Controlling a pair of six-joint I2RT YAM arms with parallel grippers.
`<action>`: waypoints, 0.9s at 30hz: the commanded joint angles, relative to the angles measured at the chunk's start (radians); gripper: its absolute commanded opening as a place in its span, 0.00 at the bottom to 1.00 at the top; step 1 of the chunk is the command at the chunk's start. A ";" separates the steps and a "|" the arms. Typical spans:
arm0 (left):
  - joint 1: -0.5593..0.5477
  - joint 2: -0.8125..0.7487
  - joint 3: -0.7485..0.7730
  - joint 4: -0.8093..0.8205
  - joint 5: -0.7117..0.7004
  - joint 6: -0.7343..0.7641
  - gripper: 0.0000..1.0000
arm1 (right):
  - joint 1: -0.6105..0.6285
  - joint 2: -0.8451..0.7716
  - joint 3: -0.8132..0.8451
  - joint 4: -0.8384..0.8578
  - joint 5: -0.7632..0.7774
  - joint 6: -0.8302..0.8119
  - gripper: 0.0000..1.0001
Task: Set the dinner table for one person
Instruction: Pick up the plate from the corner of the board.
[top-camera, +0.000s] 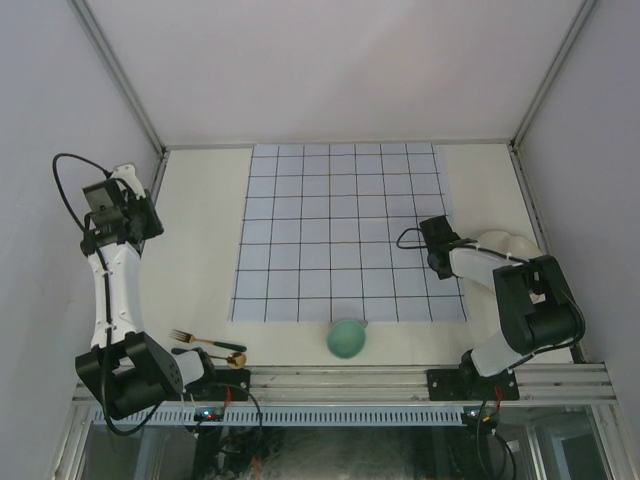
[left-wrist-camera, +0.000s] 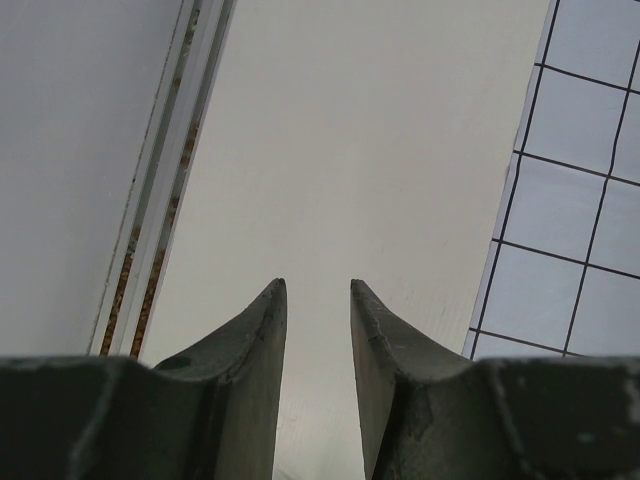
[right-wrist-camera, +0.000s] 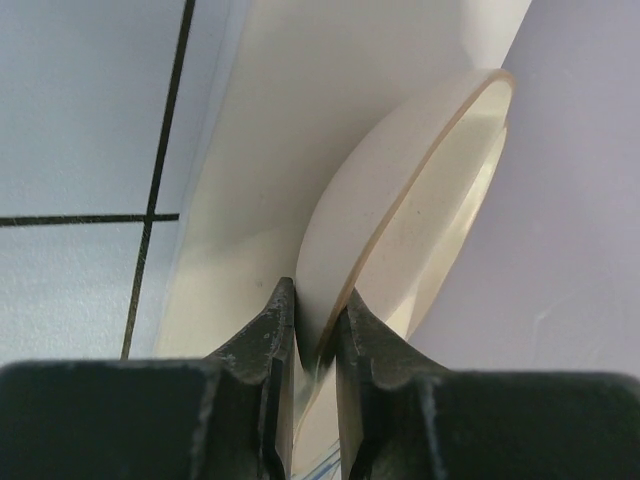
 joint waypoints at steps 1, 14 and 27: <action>0.006 -0.025 -0.017 0.039 0.029 -0.007 0.36 | 0.037 0.029 0.040 0.104 0.207 -0.085 0.00; 0.008 -0.022 -0.046 0.065 0.036 -0.010 0.36 | 0.089 0.136 0.098 0.203 0.322 -0.170 0.00; 0.028 -0.009 -0.095 0.110 0.057 -0.016 0.36 | 0.096 0.175 0.133 0.291 0.339 -0.249 0.00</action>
